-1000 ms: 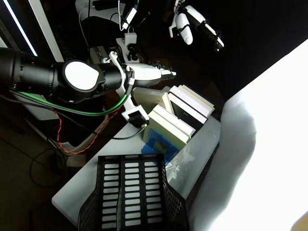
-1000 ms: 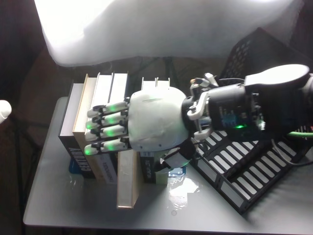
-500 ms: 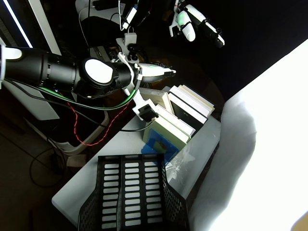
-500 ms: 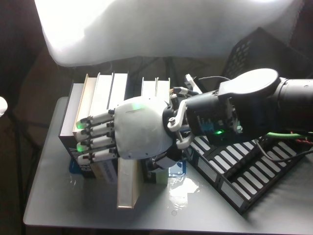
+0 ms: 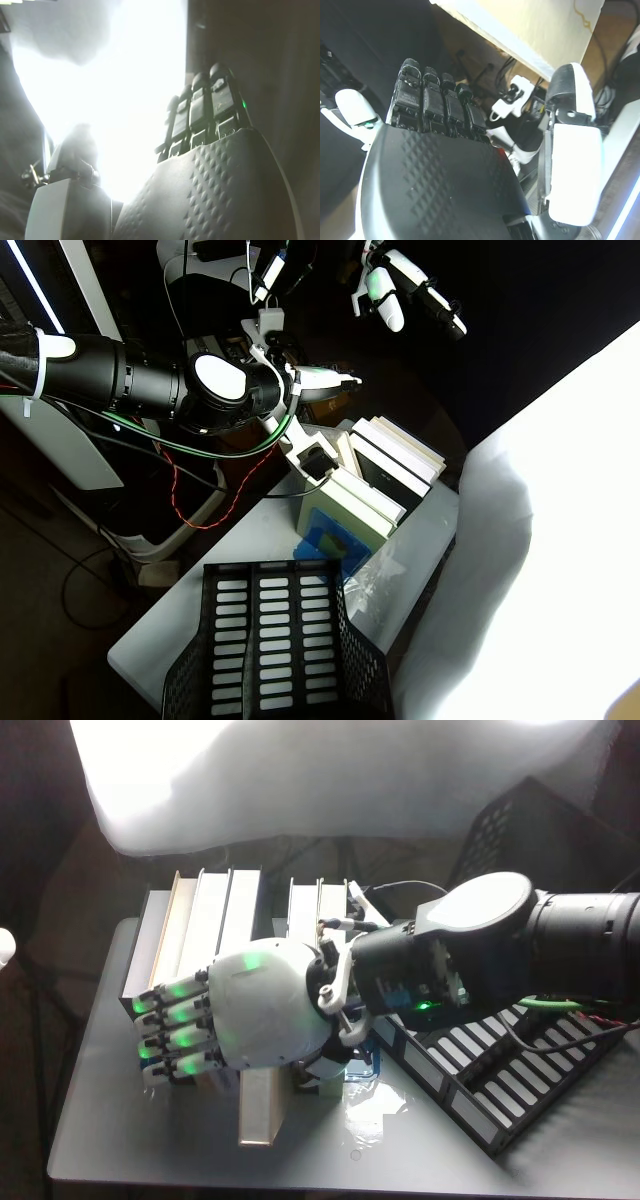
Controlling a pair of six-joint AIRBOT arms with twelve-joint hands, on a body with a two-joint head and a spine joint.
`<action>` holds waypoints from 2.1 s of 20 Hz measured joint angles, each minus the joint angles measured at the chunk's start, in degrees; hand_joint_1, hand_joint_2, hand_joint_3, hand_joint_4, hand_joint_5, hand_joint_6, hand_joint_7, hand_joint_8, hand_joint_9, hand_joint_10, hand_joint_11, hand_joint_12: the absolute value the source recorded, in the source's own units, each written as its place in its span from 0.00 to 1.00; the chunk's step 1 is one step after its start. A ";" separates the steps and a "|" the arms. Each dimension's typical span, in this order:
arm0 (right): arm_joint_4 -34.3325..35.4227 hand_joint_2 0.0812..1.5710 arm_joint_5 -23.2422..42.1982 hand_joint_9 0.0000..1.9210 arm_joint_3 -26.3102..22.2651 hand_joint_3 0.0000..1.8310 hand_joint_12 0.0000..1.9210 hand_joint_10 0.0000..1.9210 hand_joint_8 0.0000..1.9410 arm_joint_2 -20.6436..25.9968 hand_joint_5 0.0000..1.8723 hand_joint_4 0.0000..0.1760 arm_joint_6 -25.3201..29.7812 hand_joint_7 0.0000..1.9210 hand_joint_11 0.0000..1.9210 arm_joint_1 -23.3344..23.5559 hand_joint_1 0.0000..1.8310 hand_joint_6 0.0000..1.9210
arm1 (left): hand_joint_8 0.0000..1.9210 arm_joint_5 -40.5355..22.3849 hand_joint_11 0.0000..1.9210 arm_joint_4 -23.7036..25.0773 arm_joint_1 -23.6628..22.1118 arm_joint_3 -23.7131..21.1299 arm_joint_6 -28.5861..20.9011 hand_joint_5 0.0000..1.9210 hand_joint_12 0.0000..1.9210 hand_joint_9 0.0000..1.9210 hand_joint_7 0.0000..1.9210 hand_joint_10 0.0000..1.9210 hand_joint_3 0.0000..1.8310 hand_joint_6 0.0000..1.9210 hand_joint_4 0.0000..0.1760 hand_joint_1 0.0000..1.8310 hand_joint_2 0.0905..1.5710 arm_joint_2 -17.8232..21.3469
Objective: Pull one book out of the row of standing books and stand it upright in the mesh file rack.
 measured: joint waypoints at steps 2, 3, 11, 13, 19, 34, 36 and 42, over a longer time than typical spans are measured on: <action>-2.75 0.59 0.22 0.00 0.74 0.00 0.00 0.00 0.00 -0.94 0.00 0.00 0.00 0.00 0.00 -0.48 0.46 0.00 | 0.00 0.00 0.00 -0.04 0.09 0.00 0.00 0.02 0.00 0.00 0.00 0.00 0.00 0.00 0.00 0.20 0.87 -0.02; -3.23 0.59 0.44 0.00 1.25 0.00 0.00 0.00 0.00 -1.40 0.00 0.00 0.07 0.00 0.00 -0.74 0.46 0.00 | 0.00 -0.09 0.00 -0.09 0.35 0.00 0.00 0.02 0.00 0.00 0.00 0.00 0.00 0.00 0.00 0.20 0.87 -0.02; -6.16 0.59 0.44 0.00 4.74 0.00 0.27 0.00 0.00 -4.31 0.00 0.00 0.09 0.00 0.00 -2.97 0.45 0.00 | 0.00 -0.07 0.00 -0.17 0.35 0.00 0.00 0.02 0.00 0.00 0.00 0.00 0.00 0.00 0.00 0.23 0.87 -0.07; -6.40 0.59 0.07 0.00 5.05 0.00 0.33 0.00 0.00 -4.55 0.00 0.00 0.09 0.00 0.00 -3.32 0.48 0.00 | 0.00 -0.07 0.00 -0.17 0.35 -0.02 0.00 0.01 0.00 0.00 0.00 0.00 0.00 0.00 0.00 0.21 0.87 -0.07; -7.74 0.60 -2.08 0.00 6.38 0.00 0.40 0.00 0.00 -5.42 0.00 0.00 0.17 0.00 0.00 -4.55 0.43 0.00 | 0.00 -0.28 0.00 -0.20 0.52 -0.20 -0.02 0.02 0.00 0.00 0.00 0.00 0.00 0.00 0.00 0.22 0.87 -0.07; -11.26 0.76 -3.23 0.57 8.31 0.00 1.00 1.00 1.00 -7.85 0.44 0.00 0.20 0.56 0.60 -6.08 0.61 0.69 | 0.00 -0.66 0.00 -0.07 0.70 -0.37 0.00 0.03 0.00 0.00 0.00 0.00 0.00 0.00 0.00 0.24 0.88 -0.02; -11.93 0.80 -3.26 0.57 8.31 0.00 1.00 1.00 1.00 -7.87 0.44 0.00 -0.20 0.57 0.59 -6.08 0.61 0.69 | 0.00 -0.81 0.00 -0.09 0.70 -0.37 -0.02 0.03 0.00 0.00 0.00 0.00 0.00 0.00 0.00 0.22 0.88 0.00; -13.03 0.79 -2.32 0.67 8.66 0.00 1.00 1.00 1.00 -7.98 0.47 0.00 -0.57 0.66 0.69 -6.08 0.62 0.66 | 0.00 -0.90 0.00 -0.13 0.70 -0.37 0.00 0.02 0.00 0.00 0.00 0.00 0.00 0.00 0.00 0.23 0.88 0.00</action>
